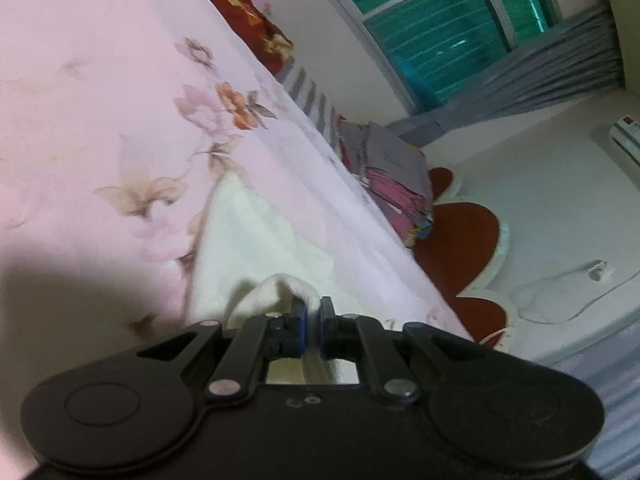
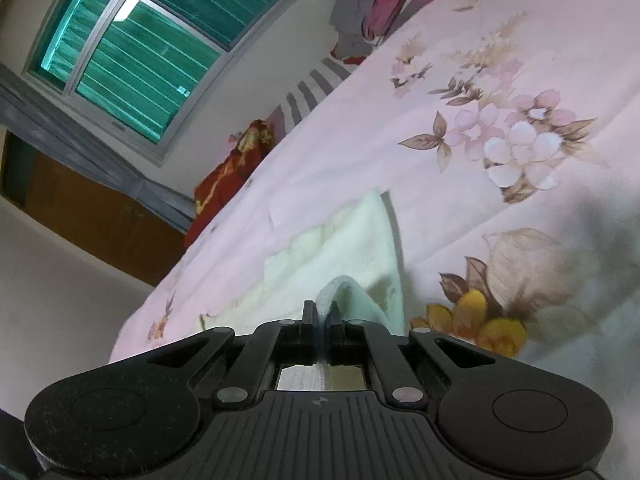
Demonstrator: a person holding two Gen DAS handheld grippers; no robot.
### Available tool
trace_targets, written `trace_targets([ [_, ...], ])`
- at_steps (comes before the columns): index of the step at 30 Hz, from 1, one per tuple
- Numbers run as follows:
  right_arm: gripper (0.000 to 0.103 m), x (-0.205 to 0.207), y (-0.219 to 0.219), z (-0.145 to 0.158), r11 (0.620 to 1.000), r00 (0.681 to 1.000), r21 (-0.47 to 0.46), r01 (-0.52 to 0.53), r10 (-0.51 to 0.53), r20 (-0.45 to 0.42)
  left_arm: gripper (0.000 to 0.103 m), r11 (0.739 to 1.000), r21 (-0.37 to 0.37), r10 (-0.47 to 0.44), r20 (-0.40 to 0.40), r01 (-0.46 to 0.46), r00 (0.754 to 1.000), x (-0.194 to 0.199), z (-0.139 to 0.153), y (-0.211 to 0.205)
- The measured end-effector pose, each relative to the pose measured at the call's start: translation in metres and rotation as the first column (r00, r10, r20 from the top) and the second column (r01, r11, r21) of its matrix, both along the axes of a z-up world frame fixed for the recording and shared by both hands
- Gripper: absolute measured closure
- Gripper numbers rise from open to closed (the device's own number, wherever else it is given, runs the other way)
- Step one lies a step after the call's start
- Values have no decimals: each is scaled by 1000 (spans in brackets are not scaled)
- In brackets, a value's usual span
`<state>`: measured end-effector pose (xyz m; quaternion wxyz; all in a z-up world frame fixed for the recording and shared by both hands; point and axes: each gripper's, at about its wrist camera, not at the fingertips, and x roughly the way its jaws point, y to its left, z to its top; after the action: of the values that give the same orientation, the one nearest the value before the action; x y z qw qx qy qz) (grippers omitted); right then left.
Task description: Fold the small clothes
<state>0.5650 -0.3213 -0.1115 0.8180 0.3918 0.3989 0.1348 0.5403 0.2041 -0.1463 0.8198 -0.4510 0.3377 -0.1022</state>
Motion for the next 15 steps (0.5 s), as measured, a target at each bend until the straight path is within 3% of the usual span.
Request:
trace_targets([
  [1,100,5,-2,-3,1000,1000,16,0,0,-6,95,1000,-15,0,-2,0,1000,7,-2,0],
  [6,100,31,-7,-14,996,1000,89,17,-14,-27,47,997,-52,48,4,-48,999,27,-11,3],
  [7,99,34,-7,-16,996,999,83,26,-24,-27,44,997,-59,57,12,-56,998,30,-12,5],
  [9,72,36,-8,-17,997,999,60,48,-47,-27,35,995,-65,74,19,-72,997,37,-14,8],
  [10,37,36,-9,-16,997,998,50,66,-66,-13,34,995,-60,77,24,-76,997,39,-13,10],
  [11,26,29,-9,-10,995,995,37,96,-97,21,34,996,-39,76,29,-74,997,40,-11,12],
  [15,27,24,-7,1,997,995,-4,71,-71,66,42,988,152,7,35,-13,999,41,7,10],
])
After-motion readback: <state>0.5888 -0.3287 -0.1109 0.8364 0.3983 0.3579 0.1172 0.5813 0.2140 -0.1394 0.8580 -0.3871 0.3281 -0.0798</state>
